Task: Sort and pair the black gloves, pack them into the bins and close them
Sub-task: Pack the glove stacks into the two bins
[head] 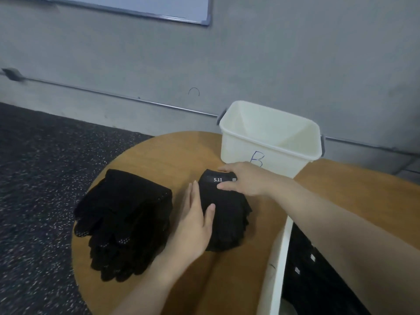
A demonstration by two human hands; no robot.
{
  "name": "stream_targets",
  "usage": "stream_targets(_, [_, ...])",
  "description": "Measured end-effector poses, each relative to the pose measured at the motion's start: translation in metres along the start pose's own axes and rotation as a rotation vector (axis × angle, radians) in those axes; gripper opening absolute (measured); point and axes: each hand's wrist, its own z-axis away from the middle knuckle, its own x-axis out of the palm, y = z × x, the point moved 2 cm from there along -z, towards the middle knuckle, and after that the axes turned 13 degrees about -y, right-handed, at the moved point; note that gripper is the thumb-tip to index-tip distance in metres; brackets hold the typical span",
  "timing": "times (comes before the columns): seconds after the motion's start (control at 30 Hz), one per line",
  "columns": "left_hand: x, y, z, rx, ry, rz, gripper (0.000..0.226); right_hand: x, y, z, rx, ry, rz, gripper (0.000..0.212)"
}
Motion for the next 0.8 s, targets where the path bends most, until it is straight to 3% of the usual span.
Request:
stream_targets(0.13, [0.01, -0.008, -0.001, 0.011, 0.031, 0.041, 0.076, 0.005, 0.01, -0.011, -0.022, -0.065, -0.043, 0.02])
stream_targets(0.43, [0.014, -0.013, -0.005, -0.052, 0.034, 0.141, 0.076, 0.015, 0.003, -0.016, -0.039, -0.238, -0.056, 0.046])
stream_targets(0.6, [0.004, -0.014, -0.013, -0.156, 0.07, 0.325, 0.071, 0.016, 0.004, -0.012, -0.035, -0.193, -0.115, 0.035])
stream_targets(0.8, [0.005, -0.012, -0.023, -0.285, 0.122, 0.642, 0.09, 0.019, 0.003, -0.009, 0.004, -0.224, -0.076, 0.031])
